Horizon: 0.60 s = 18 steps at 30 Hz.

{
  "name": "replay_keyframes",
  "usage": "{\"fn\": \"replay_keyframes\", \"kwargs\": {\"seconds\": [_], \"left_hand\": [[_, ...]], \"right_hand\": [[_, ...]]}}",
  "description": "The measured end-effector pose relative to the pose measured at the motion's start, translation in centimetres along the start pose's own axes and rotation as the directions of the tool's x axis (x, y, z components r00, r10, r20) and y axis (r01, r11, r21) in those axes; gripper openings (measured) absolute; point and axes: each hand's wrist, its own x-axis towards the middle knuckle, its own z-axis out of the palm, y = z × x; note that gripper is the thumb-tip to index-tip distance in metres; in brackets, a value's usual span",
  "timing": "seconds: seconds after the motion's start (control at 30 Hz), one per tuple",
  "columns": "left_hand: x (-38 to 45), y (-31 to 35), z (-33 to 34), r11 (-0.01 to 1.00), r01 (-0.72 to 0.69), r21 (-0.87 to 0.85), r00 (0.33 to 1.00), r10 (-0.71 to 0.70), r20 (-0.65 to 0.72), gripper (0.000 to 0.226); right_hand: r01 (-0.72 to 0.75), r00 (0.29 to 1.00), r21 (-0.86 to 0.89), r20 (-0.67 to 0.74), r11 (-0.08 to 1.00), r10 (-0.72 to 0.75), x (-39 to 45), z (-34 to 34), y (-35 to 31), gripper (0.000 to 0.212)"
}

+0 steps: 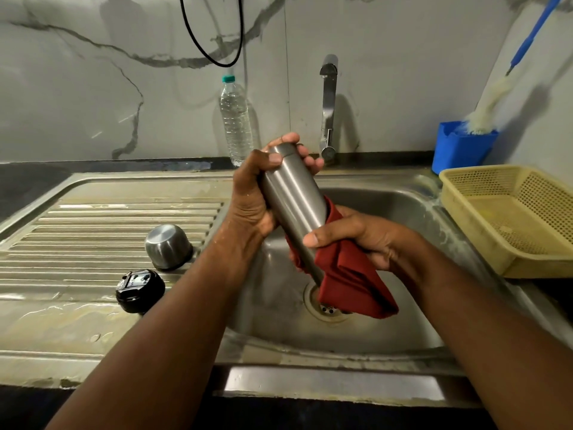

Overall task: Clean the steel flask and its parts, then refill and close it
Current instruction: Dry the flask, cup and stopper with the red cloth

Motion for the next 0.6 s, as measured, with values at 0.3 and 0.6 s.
{"fn": "replay_keyframes", "kwargs": {"seconds": [0.3, 0.6], "left_hand": [[0.3, -1.0, -1.8, 0.333, 0.485, 0.809, 0.749, 0.319, -0.581, 0.065], [0.2, -1.8, -1.9, 0.307, -0.236, 0.922, 0.928, 0.352, 0.12, 0.022]], "right_hand": [[-0.558, 0.669, -0.826, -0.505, 0.081, -0.545, 2.0, 0.8, 0.6, 0.096], [-0.076, 0.816, -0.631, -0.485, 0.772, -0.316, 1.9, -1.2, 0.8, 0.076]]}}
